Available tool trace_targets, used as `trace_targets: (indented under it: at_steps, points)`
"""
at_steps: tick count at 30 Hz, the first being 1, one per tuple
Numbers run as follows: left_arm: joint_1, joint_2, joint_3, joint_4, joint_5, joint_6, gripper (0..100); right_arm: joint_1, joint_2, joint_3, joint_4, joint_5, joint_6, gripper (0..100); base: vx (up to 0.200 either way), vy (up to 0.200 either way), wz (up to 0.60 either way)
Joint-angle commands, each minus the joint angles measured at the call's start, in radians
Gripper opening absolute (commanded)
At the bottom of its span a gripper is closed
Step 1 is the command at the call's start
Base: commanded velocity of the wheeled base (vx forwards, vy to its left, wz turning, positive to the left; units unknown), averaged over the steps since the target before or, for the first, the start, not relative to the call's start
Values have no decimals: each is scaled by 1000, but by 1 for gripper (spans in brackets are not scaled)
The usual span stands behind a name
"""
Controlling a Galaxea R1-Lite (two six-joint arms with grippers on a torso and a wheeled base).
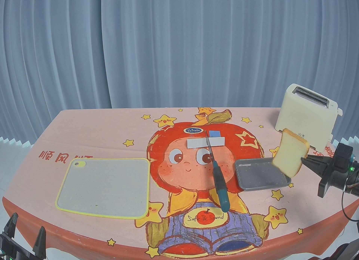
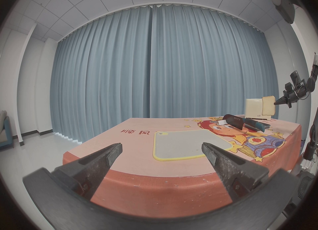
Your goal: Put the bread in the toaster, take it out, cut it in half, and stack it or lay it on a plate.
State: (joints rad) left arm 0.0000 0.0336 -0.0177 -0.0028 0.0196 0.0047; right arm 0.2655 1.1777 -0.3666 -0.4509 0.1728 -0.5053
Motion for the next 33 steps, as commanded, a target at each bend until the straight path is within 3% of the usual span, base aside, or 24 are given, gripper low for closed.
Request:
trace_targets:
  at_steps: [1,33]
  points:
    - [0,2,18,0,0,1,100,0,5,3,0,1,1,0,0,-200,0]
    - [0,2,18,0,0,0,100,-6,7,-57,-2,2,1,0,0,-200,0]
